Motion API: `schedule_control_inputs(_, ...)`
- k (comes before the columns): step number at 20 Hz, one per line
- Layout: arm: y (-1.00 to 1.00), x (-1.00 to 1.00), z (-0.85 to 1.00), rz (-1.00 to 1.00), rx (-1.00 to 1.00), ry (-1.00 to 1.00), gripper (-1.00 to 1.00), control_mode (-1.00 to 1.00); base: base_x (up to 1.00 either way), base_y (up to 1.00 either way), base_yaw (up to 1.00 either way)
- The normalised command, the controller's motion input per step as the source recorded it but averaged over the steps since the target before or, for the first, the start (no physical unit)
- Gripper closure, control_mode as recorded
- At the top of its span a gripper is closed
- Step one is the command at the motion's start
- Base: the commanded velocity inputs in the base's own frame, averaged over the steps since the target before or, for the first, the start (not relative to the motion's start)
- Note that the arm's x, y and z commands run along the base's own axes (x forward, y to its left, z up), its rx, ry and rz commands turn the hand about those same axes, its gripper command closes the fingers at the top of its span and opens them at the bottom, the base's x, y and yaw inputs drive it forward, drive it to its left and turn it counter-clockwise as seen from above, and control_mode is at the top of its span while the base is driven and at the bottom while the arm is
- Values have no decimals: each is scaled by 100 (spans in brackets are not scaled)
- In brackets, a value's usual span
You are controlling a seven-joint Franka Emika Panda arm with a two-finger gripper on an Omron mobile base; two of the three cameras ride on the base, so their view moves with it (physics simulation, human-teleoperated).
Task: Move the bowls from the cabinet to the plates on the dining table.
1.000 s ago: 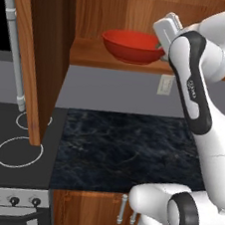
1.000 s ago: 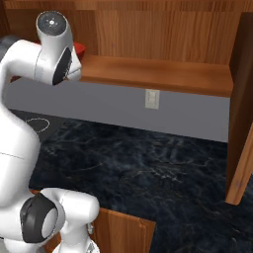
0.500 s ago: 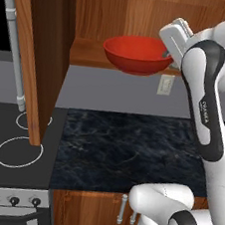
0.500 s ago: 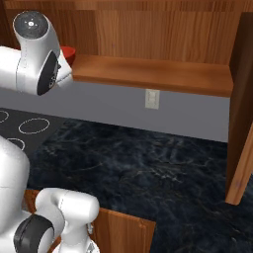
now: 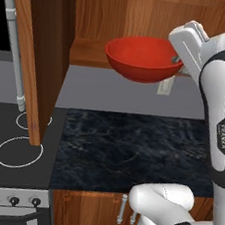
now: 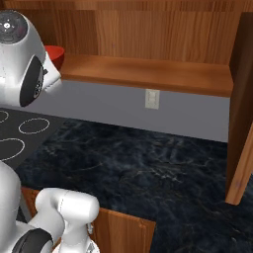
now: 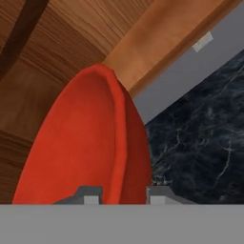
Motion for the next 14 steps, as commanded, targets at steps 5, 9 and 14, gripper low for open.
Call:
schedule_control_inputs(5,-8,-54,18,3,0,-2,100,-100,0,0,0)
schedule_control_inputs(9,-24,-47,3,-3,0,-3,100,-100,0,0,0)
schedule_control_inputs(14,-27,-31,0,-8,0,0,100,-100,0,0,0)
